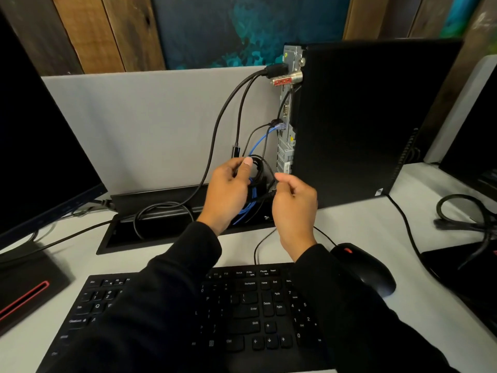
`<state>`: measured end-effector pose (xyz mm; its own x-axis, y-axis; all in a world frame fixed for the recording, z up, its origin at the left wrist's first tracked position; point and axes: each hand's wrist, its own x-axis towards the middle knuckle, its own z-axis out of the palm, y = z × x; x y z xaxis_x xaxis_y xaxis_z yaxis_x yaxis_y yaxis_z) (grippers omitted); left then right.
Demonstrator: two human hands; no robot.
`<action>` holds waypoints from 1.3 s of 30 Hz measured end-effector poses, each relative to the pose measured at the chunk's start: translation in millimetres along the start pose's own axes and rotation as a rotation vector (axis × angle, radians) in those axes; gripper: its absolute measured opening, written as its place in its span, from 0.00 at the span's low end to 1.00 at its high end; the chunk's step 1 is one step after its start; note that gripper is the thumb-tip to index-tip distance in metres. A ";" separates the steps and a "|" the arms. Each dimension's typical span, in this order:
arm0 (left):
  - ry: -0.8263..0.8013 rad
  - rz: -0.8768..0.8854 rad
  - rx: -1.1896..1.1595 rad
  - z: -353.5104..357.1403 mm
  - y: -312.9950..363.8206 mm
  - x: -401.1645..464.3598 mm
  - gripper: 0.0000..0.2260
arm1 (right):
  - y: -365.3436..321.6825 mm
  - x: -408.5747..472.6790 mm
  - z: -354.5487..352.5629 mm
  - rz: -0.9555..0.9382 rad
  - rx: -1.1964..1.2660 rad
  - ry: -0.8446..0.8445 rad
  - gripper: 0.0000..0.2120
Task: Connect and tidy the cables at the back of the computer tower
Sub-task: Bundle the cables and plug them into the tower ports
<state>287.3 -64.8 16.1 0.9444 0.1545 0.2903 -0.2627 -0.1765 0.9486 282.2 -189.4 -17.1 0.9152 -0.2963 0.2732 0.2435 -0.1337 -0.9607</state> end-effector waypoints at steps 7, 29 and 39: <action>0.011 0.044 0.006 18.0 -13.4 -3.0 0.13 | 19.8 6.3 -3.2 -0.139 -0.398 -0.232 0.17; 0.007 -0.155 -0.447 14.7 -25.7 8.3 0.04 | 27.5 2.5 -5.1 -0.419 -0.252 -0.315 0.10; -0.102 -0.040 -0.344 11.2 -29.2 13.9 0.18 | 15.0 7.7 -8.1 -0.413 -0.066 -0.316 0.03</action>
<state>310.3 -68.4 -8.9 0.9656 0.0537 0.2545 -0.2600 0.1678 0.9509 290.3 -201.4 -29.0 0.8018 0.0923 0.5904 0.5933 -0.2411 -0.7681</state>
